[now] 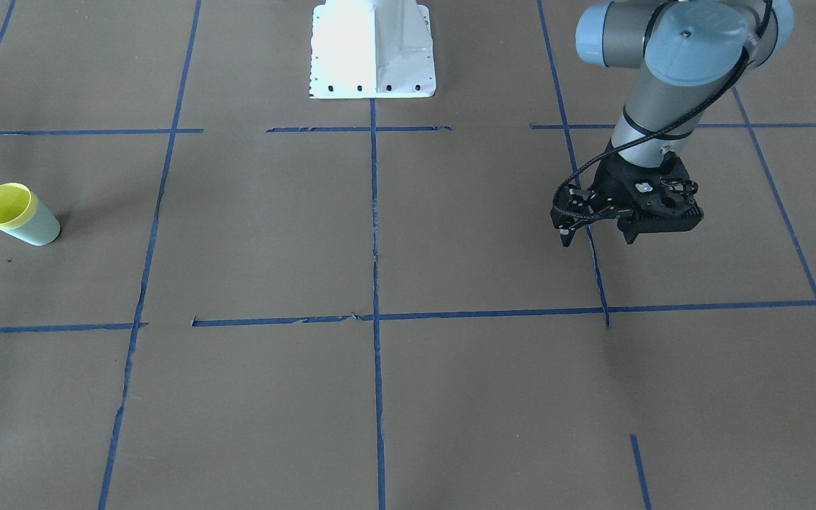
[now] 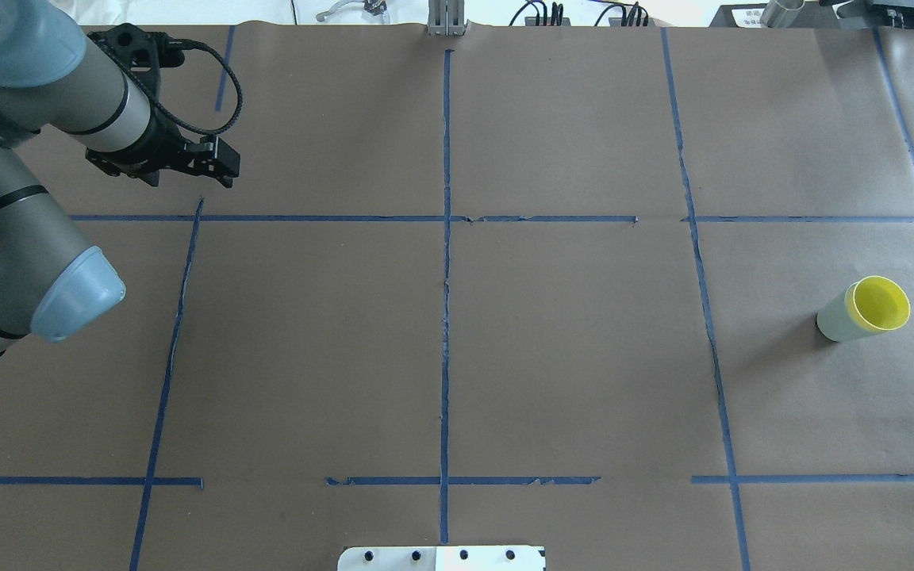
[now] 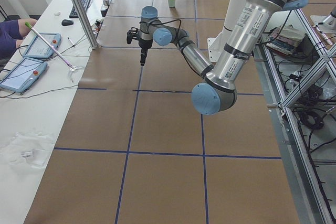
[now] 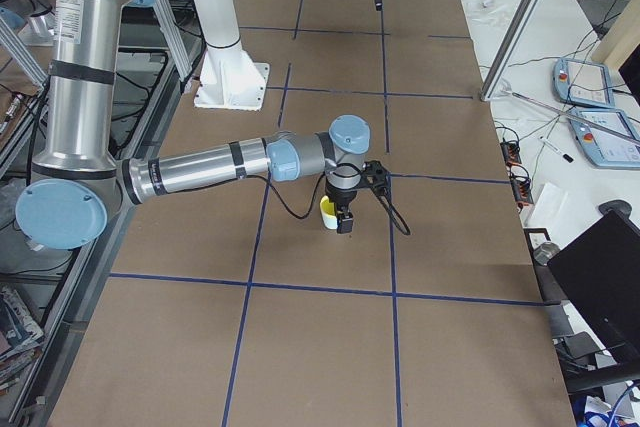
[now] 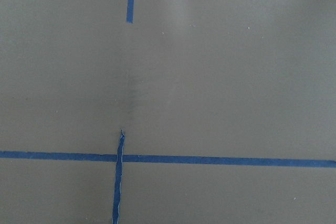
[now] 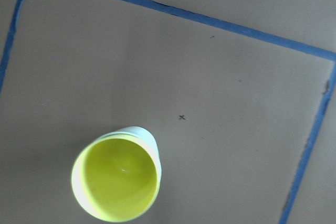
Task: Transfer and stack yellow cup on green cup
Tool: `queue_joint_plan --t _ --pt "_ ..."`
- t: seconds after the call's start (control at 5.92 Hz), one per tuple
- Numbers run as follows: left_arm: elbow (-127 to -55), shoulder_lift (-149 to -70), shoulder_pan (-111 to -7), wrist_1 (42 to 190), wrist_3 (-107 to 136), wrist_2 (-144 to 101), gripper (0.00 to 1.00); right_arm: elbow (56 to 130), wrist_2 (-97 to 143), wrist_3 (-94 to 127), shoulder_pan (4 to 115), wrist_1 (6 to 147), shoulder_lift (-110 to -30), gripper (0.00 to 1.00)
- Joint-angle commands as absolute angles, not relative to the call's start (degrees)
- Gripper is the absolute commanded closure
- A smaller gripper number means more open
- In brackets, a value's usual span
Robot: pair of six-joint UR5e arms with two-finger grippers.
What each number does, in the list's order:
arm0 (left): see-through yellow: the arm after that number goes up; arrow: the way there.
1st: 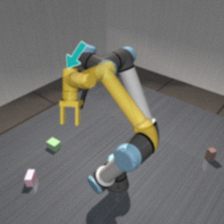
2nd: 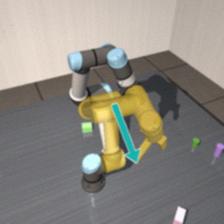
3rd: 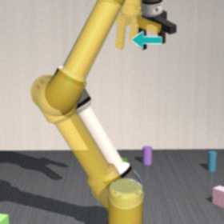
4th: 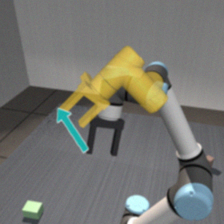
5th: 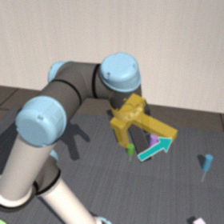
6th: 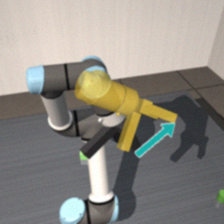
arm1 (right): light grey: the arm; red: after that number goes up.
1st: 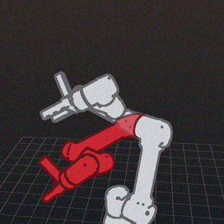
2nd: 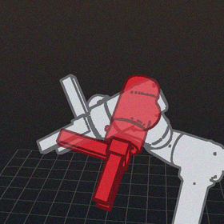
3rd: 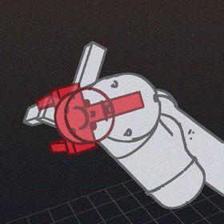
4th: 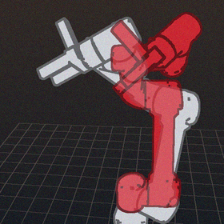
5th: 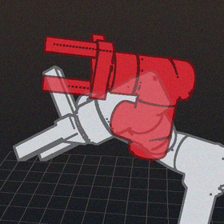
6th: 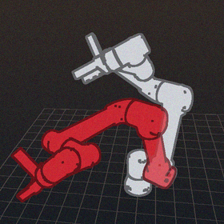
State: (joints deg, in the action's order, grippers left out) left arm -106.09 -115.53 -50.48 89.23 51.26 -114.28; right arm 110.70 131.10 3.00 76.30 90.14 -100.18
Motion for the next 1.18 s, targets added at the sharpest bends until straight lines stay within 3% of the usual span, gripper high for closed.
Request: queue_joint_plan --t 0.0,0.51,1.01 --pt "-106.8 -111.3 -55.9 88.9 35.7 -120.5 0.00 110.7 131.7 -1.8 83.6 90.1 -106.8 0.00" --pt "-106.4 -96.4 -72.8 88.8 4.7 -131.2 0.00 110.0 133.5 -0.8 83.7 89.9 -108.3 0.00" --pt "-105.3 -83.7 -82.3 89.6 -1.6 -134.2 0.00 109.8 133.6 -0.9 83.7 89.9 -108.3 0.00"
